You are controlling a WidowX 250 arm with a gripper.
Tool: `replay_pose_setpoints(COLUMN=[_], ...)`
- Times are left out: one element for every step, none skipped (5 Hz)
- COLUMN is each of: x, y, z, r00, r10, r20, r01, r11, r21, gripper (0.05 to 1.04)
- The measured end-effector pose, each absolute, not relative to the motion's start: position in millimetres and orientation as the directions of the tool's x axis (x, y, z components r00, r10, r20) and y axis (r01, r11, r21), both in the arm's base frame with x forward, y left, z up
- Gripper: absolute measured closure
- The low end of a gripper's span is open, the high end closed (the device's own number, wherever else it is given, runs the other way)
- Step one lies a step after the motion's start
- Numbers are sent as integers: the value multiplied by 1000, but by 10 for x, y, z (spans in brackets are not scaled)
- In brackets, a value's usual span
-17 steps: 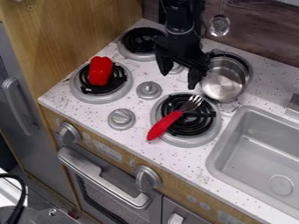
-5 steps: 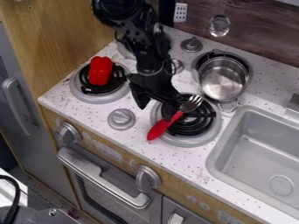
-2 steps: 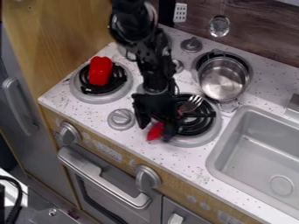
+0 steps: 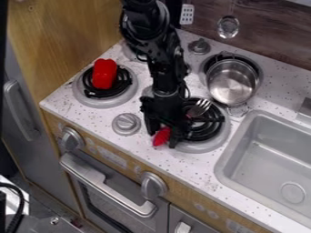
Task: Moved the red spatula to the center of the stove.
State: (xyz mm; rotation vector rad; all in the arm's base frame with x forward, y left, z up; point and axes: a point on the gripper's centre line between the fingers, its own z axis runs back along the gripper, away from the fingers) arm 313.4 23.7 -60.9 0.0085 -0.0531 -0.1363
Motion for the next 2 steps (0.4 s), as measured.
replay_pose_setpoints(x=[3118, 3261], y=[214, 242], z=[-574, -326], r00=[986, 976], r10=[-150, -142], r20=[71, 167], r01=[148, 136], r11=[989, 990], r21=[27, 46], gripper=[647, 683])
